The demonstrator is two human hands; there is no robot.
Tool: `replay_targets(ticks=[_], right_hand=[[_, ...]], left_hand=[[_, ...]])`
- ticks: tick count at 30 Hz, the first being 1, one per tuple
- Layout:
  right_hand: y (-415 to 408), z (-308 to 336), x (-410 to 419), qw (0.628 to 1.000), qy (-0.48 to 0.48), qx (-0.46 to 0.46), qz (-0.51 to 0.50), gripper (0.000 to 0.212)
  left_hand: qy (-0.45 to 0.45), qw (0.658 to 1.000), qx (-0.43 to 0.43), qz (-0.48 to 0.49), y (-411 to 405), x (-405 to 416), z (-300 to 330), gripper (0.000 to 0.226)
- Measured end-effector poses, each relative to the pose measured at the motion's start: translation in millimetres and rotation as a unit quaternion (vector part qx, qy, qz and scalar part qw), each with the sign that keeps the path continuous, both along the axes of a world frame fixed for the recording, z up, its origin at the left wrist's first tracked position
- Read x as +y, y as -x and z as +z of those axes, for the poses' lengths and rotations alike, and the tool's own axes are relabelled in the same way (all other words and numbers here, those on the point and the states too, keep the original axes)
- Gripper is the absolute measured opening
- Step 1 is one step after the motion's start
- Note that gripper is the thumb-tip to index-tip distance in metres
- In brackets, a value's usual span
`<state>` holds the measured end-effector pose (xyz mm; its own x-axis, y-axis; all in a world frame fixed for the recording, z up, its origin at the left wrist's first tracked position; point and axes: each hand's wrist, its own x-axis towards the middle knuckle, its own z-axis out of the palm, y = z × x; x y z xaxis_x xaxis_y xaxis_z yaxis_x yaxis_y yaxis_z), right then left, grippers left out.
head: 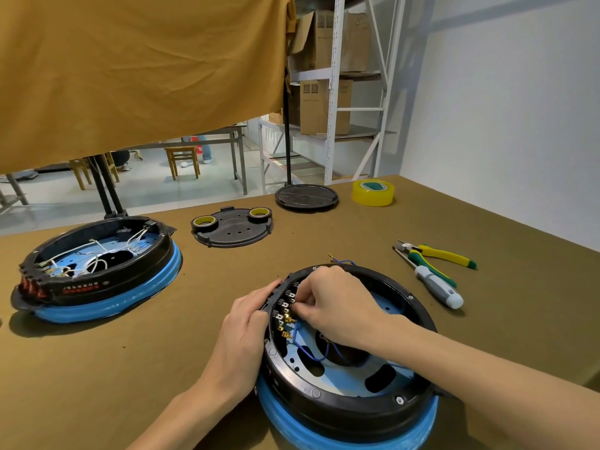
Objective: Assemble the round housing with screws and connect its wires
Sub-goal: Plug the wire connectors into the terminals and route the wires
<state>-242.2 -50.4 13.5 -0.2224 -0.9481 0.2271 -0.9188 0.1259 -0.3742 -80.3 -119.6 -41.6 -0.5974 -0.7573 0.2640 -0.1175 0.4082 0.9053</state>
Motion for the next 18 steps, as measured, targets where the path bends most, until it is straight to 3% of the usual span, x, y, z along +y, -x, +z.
replay_targets(ticks=[7,12,16,18], right_hand=[[6.1,2.9,-3.5,0.998,-0.014,-0.063,0.026,0.015],[17.4,15.6,3.7,0.993,0.027,-0.109,0.047,0.013],[60.1,32.2,9.9,0.976,0.195,-0.074,-0.064,0.011],[94.5,32.7,11.4,0.965,0.194,-0.038,-0.171,0.014]], left_hand=[[-0.007,1.0,-0.007,-0.003,0.4,0.0,2.2,0.057],[-0.012,1.0,-0.025,-0.006,-1.4,-0.7,1.6,0.074],[-0.002,0.999,-0.033,-0.002,-1.6,-2.1,0.4,0.077],[0.0,0.999,-0.036,0.001,-1.2,-2.4,0.1,0.07]])
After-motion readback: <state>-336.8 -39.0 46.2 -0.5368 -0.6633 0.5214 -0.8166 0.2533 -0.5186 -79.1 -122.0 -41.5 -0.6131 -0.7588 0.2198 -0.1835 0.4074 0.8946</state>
